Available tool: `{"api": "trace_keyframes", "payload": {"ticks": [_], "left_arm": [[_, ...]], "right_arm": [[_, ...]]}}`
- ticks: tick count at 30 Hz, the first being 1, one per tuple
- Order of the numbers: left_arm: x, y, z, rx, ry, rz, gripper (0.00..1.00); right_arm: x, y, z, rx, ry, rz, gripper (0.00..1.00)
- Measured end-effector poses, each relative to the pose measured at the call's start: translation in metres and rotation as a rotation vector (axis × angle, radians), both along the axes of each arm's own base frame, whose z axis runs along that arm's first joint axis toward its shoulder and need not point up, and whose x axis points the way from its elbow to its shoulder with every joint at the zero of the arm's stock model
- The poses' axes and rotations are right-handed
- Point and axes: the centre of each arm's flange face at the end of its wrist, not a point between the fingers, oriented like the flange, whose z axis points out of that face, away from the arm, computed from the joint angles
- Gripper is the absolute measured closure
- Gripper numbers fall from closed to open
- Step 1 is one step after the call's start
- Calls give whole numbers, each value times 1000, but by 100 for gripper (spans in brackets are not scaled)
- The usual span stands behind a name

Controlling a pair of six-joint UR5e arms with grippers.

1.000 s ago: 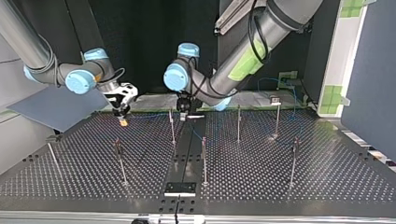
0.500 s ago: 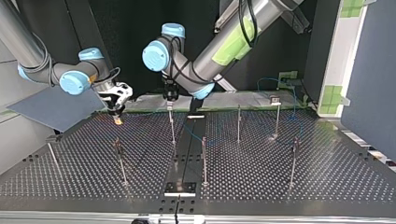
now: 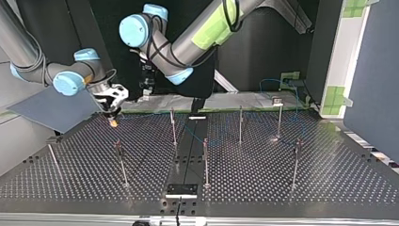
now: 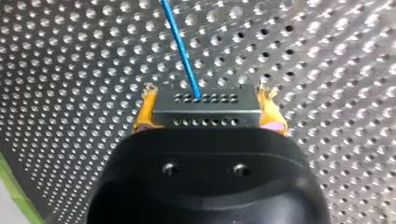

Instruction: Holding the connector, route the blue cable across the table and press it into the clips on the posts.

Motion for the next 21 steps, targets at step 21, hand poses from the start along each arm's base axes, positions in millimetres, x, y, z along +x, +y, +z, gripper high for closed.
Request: {"api": "trace_keyframes", "payload": {"ticks": [21], "left_arm": [[61, -11, -58, 45, 94, 73, 0]], "right_arm": [[2, 2, 14, -18, -20, 21, 100]]}}
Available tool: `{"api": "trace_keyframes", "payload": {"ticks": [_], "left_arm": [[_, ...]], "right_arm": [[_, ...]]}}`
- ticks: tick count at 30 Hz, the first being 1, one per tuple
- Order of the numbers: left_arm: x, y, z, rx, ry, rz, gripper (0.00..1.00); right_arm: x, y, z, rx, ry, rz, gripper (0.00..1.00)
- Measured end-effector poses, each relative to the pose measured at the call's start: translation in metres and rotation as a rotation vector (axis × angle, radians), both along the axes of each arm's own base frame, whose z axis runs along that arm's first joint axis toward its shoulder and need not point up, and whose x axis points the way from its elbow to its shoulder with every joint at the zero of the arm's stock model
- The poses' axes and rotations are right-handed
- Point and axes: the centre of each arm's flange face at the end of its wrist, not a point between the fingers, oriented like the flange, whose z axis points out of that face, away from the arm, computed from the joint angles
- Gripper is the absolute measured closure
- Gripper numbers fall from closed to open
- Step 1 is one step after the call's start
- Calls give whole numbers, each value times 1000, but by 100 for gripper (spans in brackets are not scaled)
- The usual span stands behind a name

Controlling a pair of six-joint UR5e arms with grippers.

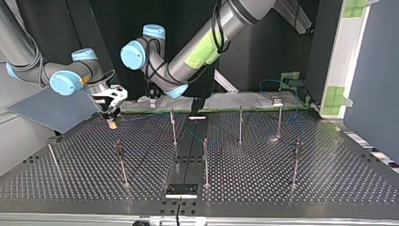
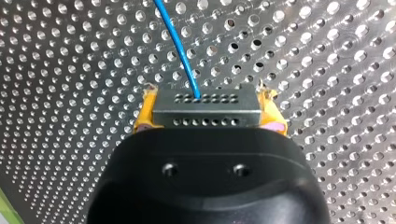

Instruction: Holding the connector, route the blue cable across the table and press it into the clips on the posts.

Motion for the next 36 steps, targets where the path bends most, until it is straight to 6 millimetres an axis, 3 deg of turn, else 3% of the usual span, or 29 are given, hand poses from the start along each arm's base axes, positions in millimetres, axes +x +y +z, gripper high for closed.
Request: {"api": "trace_keyframes", "payload": {"ticks": [7, 18, 32, 36], "left_arm": [[21, -7, -13, -32, -17, 17, 0], [53, -14, 14, -101, -78, 40, 0], [83, -18, -29, -81, -33, 66, 0], [84, -25, -29, -98, -43, 71, 0]], "right_arm": [[1, 1, 0, -1, 2, 4, 100], [2, 1, 0, -3, 4, 7, 100], [3, 1, 0, -3, 4, 12, 100], [3, 1, 0, -3, 5, 13, 100]]}}
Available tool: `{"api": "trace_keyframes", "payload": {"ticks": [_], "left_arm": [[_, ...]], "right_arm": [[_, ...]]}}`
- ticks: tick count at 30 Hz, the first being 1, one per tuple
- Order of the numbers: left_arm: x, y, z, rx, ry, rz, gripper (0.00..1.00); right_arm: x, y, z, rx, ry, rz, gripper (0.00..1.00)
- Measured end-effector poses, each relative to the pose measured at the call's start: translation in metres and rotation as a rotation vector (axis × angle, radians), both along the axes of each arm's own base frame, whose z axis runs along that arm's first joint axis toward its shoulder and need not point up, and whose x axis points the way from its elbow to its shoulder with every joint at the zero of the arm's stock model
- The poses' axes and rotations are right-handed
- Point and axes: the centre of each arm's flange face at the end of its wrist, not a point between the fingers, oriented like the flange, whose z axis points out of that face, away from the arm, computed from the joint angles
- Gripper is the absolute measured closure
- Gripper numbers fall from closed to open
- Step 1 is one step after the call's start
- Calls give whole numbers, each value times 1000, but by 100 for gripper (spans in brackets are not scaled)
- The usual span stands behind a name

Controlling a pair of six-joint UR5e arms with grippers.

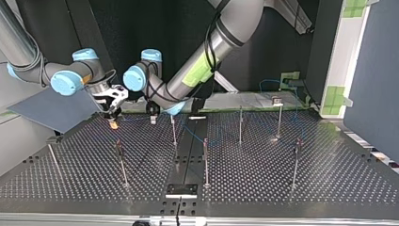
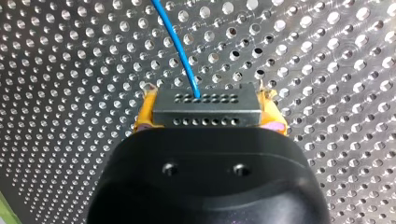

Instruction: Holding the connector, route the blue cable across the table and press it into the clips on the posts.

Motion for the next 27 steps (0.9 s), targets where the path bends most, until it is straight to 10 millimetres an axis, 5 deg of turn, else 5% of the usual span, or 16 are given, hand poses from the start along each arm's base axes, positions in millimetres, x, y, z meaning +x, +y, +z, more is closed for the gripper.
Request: {"api": "trace_keyframes", "payload": {"ticks": [1, 2, 3, 5, 6, 8, 19, 27], "left_arm": [[0, -2, 2, -4, -5, 4, 5], [0, -4, 6, -10, -13, 10, 24], [0, -5, 10, -14, -20, 14, 24], [0, -9, 17, -21, -35, 27, 60], [-1, -10, 20, -24, -39, 32, 60], [-3, -12, 23, -25, -46, 42, 98], [-13, -14, 24, -30, -24, 59, 98], [-31, -4, 39, -10, 4, 107, 98]], "right_arm": [[0, 0, 0, 0, 0, 0, 100], [0, 0, 0, 0, 0, 0, 100], [0, 0, 0, 0, 0, 0, 100], [0, 0, 0, 0, 0, 0, 100], [0, 0, 0, 1, 0, 0, 100], [0, 0, 0, 1, 1, 0, 100], [-3, -3, 3, -2, 1, -4, 100], [-4, -2, 29, -26, 1, -4, 100]]}}
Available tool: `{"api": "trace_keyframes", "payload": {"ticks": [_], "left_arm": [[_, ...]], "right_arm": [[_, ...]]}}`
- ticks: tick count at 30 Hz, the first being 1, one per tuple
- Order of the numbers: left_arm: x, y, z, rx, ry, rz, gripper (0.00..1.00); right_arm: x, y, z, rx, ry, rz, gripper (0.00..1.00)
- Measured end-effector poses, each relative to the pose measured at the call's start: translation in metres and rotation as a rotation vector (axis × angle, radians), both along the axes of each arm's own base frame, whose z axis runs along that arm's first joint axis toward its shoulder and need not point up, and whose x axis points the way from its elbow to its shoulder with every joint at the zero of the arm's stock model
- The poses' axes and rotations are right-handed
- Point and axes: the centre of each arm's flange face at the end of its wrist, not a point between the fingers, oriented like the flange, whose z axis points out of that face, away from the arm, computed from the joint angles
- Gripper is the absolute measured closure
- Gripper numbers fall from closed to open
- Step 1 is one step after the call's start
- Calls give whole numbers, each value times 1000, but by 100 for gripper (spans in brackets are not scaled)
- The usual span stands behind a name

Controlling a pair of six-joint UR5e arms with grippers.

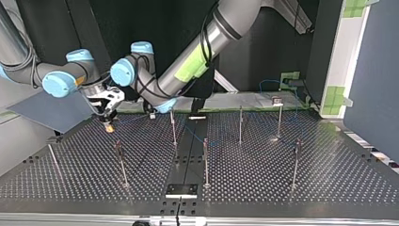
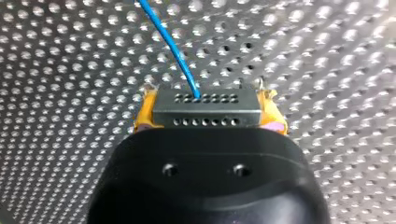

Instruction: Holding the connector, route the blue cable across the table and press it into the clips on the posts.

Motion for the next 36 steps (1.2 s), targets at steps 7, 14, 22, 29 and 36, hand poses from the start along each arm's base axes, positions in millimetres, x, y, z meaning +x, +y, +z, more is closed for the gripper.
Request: {"api": "trace_keyframes", "payload": {"ticks": [7, 14, 22, 29, 36], "left_arm": [[-10, 5, 23, -7, -27, -3, 98], [-26, 10, 56, -11, -59, -20, 98], [-38, 10, 107, -51, -115, -32, 98], [-41, 13, 158, -105, -191, -33, 98], [-43, 24, 205, -157, -244, -38, 98]], "right_arm": [[4, 9, 36, -31, -22, 33, 100], [2, 25, 82, -50, -35, 55, 100], [-2, 42, 121, -58, -49, 61, 100], [-3, 53, 153, -85, -62, 84, 100], [-6, 52, 161, -84, -73, 83, 100]]}}
